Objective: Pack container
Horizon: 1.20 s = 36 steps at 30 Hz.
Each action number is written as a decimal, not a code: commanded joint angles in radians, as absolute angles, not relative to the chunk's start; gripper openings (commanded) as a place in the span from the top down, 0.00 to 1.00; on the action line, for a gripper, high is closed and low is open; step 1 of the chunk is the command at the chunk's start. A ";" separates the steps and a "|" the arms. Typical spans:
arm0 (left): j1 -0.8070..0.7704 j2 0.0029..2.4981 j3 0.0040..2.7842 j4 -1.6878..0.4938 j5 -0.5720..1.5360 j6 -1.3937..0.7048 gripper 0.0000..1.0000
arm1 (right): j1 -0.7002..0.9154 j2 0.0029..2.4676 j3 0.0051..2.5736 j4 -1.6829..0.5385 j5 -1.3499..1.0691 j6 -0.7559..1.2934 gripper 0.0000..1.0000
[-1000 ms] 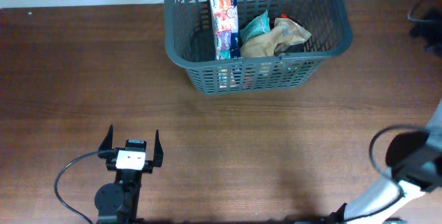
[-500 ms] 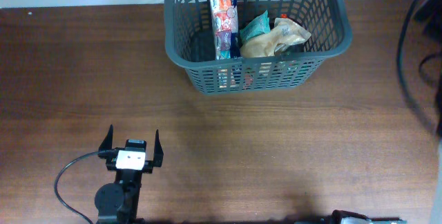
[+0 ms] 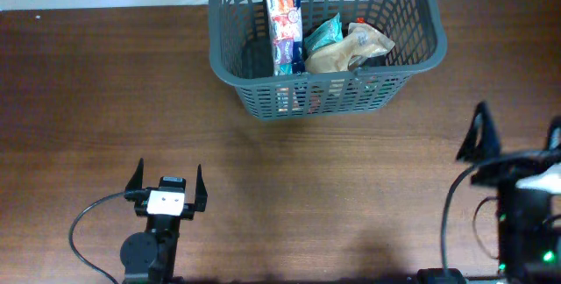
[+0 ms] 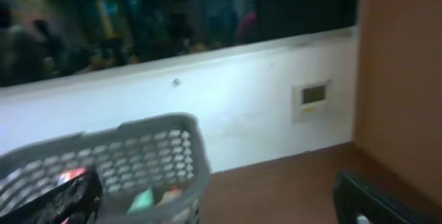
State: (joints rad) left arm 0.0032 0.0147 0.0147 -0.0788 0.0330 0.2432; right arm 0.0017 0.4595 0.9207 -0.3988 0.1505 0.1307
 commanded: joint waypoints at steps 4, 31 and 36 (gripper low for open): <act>0.009 0.006 0.009 -0.080 0.029 0.245 0.01 | 0.028 0.297 0.727 -0.284 0.068 0.126 0.01; 0.009 0.006 0.009 -0.080 0.029 0.245 0.01 | 0.027 0.003 0.208 -0.047 -0.021 0.074 0.01; 0.009 0.006 0.009 -0.080 0.029 0.245 0.01 | 0.027 0.003 0.145 -0.047 -0.023 0.074 0.01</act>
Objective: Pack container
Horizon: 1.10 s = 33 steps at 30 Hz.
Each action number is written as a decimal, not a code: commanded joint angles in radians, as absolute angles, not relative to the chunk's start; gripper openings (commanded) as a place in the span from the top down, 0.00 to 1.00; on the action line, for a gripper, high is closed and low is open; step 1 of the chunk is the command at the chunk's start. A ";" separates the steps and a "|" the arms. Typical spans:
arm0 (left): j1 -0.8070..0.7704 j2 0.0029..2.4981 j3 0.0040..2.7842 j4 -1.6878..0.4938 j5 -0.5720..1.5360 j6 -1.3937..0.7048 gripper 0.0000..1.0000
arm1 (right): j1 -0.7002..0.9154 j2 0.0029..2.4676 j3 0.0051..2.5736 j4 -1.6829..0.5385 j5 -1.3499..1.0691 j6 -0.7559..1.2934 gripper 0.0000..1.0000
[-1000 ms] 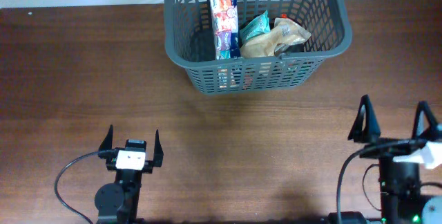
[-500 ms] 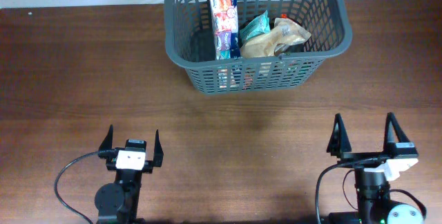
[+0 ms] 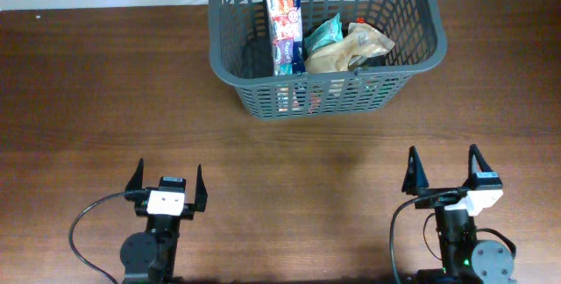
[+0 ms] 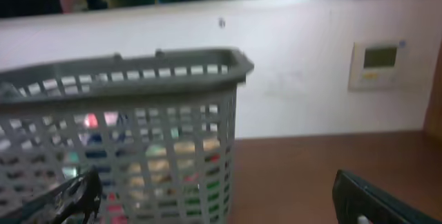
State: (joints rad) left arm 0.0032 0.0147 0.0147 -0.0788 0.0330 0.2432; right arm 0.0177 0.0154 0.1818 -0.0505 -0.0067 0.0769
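A grey mesh basket stands at the far middle of the table and holds a tall red-and-blue packet, a teal pouch and a tan bag. In the right wrist view the basket fills the left half, coloured packets showing through its mesh. My left gripper rests open at the near left, nothing between its fingers. My right gripper rests open at the near right, also empty, its fingers wide apart and pointing toward the basket.
A dark wooden table runs under everything. A white wall with a small panel stands behind the table's far edge. Cables loop beside each arm base at the near edge.
My right arm has moved from the table's far right edge to the near right and now faces the basket squarely. The left arm and the basket's contents are unchanged.
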 commanded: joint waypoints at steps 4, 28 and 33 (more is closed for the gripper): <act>0.009 0.006 0.009 -0.080 0.030 0.245 0.01 | 0.027 0.003 0.094 -0.047 -0.023 0.075 0.01; 0.009 0.006 0.009 -0.080 0.029 0.245 0.01 | 0.027 0.004 0.006 -0.080 -0.023 0.056 0.01; 0.009 0.006 0.009 -0.080 0.029 0.245 0.01 | 0.027 0.023 0.006 -0.078 -0.023 0.056 0.01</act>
